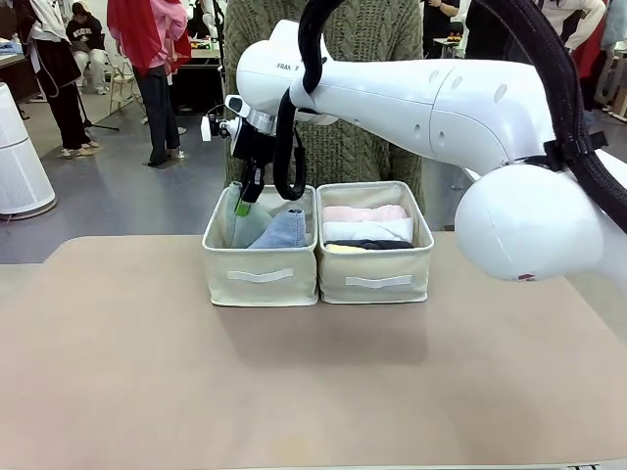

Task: Sort the towels based on their folding style.
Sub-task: Pick up another triangle-folded towel from the table and place it in the left Fabric basket.

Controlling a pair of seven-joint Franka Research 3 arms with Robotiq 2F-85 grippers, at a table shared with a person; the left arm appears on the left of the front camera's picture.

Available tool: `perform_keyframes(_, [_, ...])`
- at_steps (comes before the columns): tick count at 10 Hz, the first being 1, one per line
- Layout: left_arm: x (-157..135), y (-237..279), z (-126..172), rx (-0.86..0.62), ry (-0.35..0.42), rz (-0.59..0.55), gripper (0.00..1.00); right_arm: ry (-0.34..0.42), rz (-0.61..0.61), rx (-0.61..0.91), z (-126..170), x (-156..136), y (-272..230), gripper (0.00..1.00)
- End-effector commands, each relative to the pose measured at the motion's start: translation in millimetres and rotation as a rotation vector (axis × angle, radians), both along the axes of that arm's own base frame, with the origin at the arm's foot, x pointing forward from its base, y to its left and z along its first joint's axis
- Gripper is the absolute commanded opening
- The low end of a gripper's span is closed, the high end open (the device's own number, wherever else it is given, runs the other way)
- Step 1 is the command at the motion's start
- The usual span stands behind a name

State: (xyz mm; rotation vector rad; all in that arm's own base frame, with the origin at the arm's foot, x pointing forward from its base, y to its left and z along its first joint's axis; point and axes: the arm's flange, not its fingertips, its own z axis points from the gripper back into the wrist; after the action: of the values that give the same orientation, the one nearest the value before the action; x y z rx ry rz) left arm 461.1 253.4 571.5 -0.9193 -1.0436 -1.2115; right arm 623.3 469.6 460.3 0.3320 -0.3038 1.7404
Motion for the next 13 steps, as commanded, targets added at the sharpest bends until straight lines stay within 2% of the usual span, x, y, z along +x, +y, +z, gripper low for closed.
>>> perform_keyframes(1, [-2.3, -0.6, 0.1, 0.004, -0.001, 0.011, 1.00, 0.006, -0.015, -0.024, 7.4, 15.8, 11.7, 1.00])
perform_keyframes(13, [-2.3, -0.6, 0.1, 0.004, -0.001, 0.011, 1.00, 0.007, -0.033, -0.031, 11.9, 14.7, 8.9, 1.00])
